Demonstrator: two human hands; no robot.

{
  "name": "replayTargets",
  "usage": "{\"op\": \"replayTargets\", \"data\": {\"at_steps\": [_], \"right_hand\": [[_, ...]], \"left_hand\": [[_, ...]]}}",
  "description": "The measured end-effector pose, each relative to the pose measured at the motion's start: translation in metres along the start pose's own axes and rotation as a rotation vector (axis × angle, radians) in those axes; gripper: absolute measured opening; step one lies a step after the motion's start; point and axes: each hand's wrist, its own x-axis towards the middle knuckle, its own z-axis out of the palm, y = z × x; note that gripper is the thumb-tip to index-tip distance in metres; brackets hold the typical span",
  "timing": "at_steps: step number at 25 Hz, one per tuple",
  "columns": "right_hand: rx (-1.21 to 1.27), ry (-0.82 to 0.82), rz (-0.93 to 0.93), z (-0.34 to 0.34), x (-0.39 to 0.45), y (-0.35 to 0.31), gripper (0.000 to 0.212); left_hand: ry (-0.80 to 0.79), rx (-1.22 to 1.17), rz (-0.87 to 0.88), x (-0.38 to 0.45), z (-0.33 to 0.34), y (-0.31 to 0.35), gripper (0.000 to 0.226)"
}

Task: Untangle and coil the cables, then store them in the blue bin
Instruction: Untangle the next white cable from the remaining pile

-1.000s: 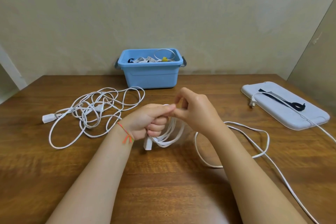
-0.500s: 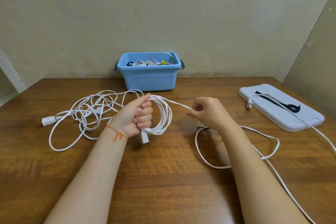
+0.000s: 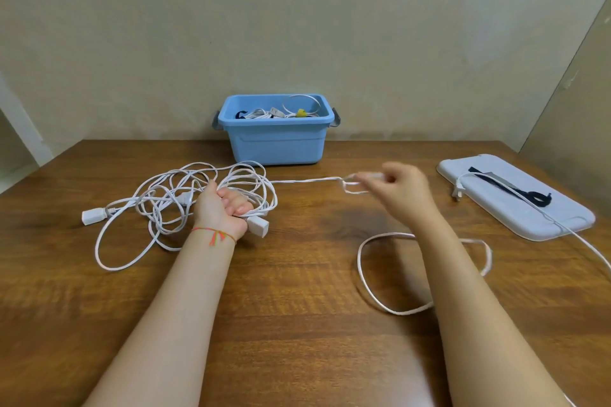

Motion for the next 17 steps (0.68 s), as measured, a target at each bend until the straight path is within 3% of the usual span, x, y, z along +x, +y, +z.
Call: {"op": "replayTargets", "data": {"at_steps": [3,4,5,8,9,11,12,14,17], "right_hand": [[0.713,0.573,0.392,-0.023,0.009,0.015,0.033],[0.852,0.7,0.518,-0.03,0.012,0.025,0.025],[0.854,0.725,0.612,-0.035,0.016,0.035,0.02],[0.408,0.45,0.676,-0.02,0.024,0.047,0.013],[0.165,0.364,0.644,-0.012,0.023,0.047,0.032],[-0.191,0.377,0.39,0.0,0.015,0.033,0.058],[-0.176,0.378,0.228,0.006,0.011,0.02,0.055],[0.019,0.15,0.029,0.019,-0.001,-0.007,0.04],[0.197,-0.304,0.087,0.032,-0.015,-0.025,0.023]], "left_hand": [[0.006,-0.036,0.037,-0.002,-0.002,0.007,0.048],[0.01,-0.021,0.052,-0.001,-0.003,0.007,0.047],[0.016,0.009,0.059,-0.001,-0.004,0.007,0.048],[-0.07,0.262,0.002,0.0,-0.003,-0.002,0.051],[-0.134,0.356,-0.022,-0.003,0.001,-0.006,0.051],[-0.264,0.479,-0.075,-0.013,0.007,-0.012,0.051],[-0.334,0.518,-0.114,-0.019,0.009,-0.013,0.05],[-0.471,0.575,-0.19,-0.029,0.012,-0.016,0.048],[-0.511,0.569,-0.201,-0.034,0.014,-0.017,0.049]]}}
